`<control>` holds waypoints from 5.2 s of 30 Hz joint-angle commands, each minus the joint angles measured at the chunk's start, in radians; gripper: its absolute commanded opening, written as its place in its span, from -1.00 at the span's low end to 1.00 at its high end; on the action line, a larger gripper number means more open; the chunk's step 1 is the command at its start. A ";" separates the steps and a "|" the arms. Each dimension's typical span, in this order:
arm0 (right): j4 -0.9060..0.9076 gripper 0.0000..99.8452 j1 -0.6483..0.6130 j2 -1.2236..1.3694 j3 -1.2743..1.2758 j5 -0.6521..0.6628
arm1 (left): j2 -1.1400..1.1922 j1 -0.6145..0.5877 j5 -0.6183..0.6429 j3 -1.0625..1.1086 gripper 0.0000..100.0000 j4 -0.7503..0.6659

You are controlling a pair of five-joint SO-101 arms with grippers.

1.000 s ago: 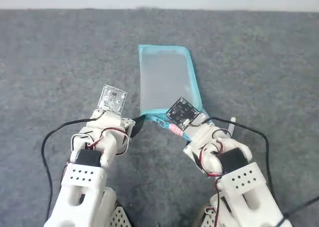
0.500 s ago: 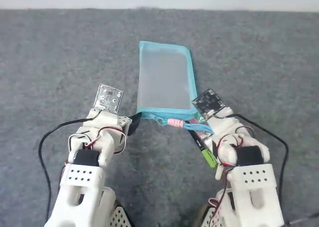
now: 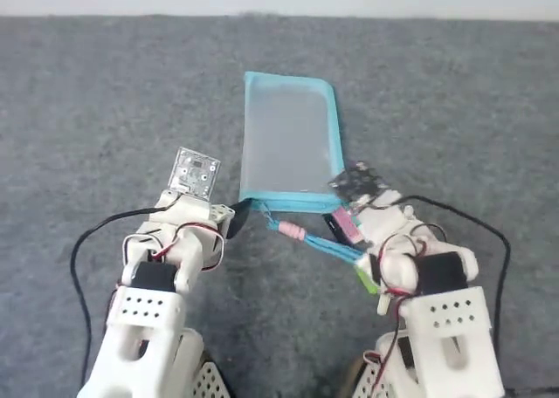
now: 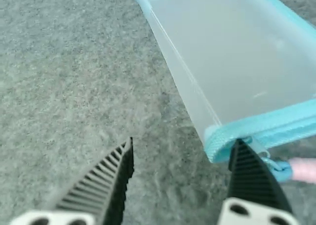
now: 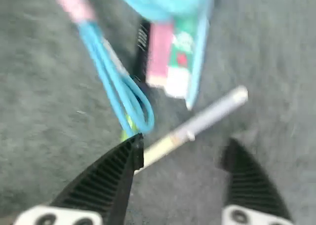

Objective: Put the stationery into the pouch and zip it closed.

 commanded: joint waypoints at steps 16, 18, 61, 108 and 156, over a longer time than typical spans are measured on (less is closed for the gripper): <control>-0.499 -0.24 -0.380 0.595 -0.137 -0.115 | 0.006 0.009 0.014 -0.027 -0.42 -0.034; -0.510 -0.24 -0.380 0.650 -0.173 -0.121 | 0.006 0.009 0.014 -0.027 -0.42 -0.032; -0.387 -0.61 -0.529 0.808 -0.388 -0.245 | 0.002 -0.255 0.129 -0.108 -0.42 -0.037; -0.535 -0.99 -0.426 1.119 -0.394 -0.253 | 0.005 -0.256 0.129 -0.105 -0.42 -0.035; -0.371 -0.99 -0.361 0.071 0.008 -0.255 | -0.184 0.163 -0.014 -0.081 -0.32 0.239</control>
